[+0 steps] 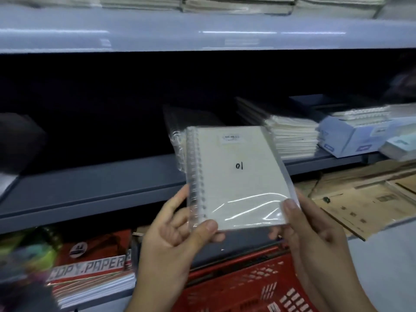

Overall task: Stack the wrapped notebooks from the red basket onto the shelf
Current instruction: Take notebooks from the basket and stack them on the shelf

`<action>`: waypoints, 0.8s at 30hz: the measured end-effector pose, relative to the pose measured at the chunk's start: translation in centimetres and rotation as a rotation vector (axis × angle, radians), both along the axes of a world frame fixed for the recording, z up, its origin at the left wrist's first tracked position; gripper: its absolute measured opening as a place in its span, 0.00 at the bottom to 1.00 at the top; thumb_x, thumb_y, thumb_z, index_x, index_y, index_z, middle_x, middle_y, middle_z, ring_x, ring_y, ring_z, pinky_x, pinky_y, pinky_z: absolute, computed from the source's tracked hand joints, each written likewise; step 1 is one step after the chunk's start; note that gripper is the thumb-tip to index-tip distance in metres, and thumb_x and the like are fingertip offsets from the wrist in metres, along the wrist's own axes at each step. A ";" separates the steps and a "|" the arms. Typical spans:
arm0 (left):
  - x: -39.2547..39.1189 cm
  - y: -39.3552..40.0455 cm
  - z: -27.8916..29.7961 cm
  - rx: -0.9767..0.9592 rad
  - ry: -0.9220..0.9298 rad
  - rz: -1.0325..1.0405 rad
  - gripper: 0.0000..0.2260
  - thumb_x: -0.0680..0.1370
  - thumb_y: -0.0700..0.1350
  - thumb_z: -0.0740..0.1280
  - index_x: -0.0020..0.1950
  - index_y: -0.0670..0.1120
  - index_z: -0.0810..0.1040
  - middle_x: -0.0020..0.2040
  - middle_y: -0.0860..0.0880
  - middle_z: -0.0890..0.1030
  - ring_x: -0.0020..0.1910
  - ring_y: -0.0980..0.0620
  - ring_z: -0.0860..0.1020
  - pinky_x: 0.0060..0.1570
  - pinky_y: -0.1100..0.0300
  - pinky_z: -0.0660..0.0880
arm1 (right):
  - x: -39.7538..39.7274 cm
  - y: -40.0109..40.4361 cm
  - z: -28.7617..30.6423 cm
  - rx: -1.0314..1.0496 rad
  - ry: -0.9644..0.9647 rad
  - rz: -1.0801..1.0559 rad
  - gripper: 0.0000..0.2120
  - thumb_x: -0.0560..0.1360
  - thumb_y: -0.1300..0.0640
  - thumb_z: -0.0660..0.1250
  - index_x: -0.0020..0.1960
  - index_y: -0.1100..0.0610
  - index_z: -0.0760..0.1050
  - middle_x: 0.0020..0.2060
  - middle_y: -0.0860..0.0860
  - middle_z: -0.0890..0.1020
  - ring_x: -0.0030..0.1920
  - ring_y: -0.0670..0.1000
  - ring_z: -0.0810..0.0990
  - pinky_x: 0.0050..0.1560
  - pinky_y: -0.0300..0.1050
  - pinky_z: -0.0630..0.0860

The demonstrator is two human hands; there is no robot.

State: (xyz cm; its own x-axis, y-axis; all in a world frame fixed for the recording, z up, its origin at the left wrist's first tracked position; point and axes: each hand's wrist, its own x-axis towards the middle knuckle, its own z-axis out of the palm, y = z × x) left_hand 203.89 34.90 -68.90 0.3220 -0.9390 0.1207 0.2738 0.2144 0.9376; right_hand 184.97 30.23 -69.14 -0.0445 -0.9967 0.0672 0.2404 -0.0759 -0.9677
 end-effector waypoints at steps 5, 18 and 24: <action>1.7 -2.7 4.3 -0.133 -0.117 0.051 0.36 0.65 0.36 0.74 0.72 0.47 0.71 0.54 0.48 0.86 0.50 0.45 0.85 0.42 0.57 0.83 | 1.1 -4.2 3.9 -0.134 0.035 0.139 0.15 0.81 0.56 0.62 0.66 0.55 0.79 0.56 0.52 0.85 0.38 0.52 0.79 0.41 0.42 0.79; 5.9 -13.9 6.0 0.043 -0.377 0.312 0.14 0.72 0.54 0.76 0.49 0.46 0.84 0.41 0.36 0.75 0.25 0.64 0.73 0.27 0.71 0.69 | 8.5 -18.8 5.0 -0.202 0.470 -0.115 0.25 0.83 0.45 0.58 0.30 0.55 0.64 0.22 0.48 0.67 0.24 0.50 0.68 0.27 0.45 0.65; 5.4 -14.7 4.0 0.079 -0.500 0.448 0.12 0.74 0.56 0.73 0.54 0.54 0.78 0.55 0.52 0.74 0.47 0.62 0.78 0.38 0.72 0.73 | 8.2 -18.8 1.4 -0.177 0.704 -0.027 0.24 0.81 0.36 0.54 0.45 0.53 0.77 0.51 0.54 0.80 0.55 0.51 0.76 0.58 0.49 0.72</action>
State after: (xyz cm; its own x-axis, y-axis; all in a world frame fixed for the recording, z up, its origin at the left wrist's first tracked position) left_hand 209.30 20.22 -64.88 0.6053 -0.7401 0.2930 -0.2964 0.1321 0.9459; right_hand 193.18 11.46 -67.79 0.0448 -0.9674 0.2494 -0.4395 -0.2433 -0.8647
